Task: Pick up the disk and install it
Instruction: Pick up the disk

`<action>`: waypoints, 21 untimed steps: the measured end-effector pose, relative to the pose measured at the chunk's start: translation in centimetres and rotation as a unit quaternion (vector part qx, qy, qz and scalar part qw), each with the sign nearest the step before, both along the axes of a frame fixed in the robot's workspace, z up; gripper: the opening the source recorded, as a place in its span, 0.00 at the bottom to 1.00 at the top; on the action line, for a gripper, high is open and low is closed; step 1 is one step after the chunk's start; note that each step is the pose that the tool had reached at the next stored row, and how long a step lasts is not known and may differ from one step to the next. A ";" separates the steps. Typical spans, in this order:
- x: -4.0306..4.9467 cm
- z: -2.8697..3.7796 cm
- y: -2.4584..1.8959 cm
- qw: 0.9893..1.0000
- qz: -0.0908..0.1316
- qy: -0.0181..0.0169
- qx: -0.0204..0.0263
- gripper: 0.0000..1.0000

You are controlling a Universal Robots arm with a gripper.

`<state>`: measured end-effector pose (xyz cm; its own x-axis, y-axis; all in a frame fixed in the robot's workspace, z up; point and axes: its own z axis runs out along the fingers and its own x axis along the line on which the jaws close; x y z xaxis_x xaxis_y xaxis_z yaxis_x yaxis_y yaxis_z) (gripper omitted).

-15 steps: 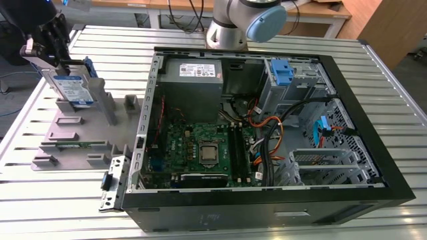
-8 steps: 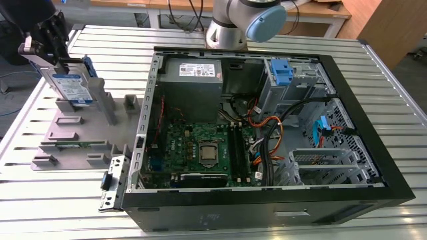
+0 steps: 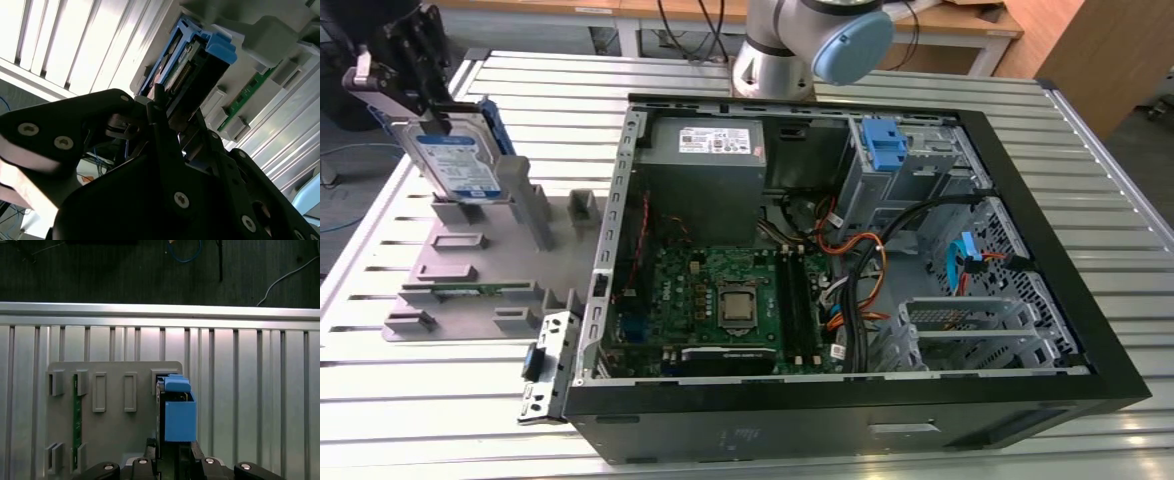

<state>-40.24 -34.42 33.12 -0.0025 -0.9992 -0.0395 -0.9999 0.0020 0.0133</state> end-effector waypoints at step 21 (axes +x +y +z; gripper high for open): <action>0.00 2.98 0.00 1.000 0.000 0.000 0.000 0.35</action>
<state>-40.23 -34.42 36.09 -0.0025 -0.9992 -0.0393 -0.9999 0.0019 0.0136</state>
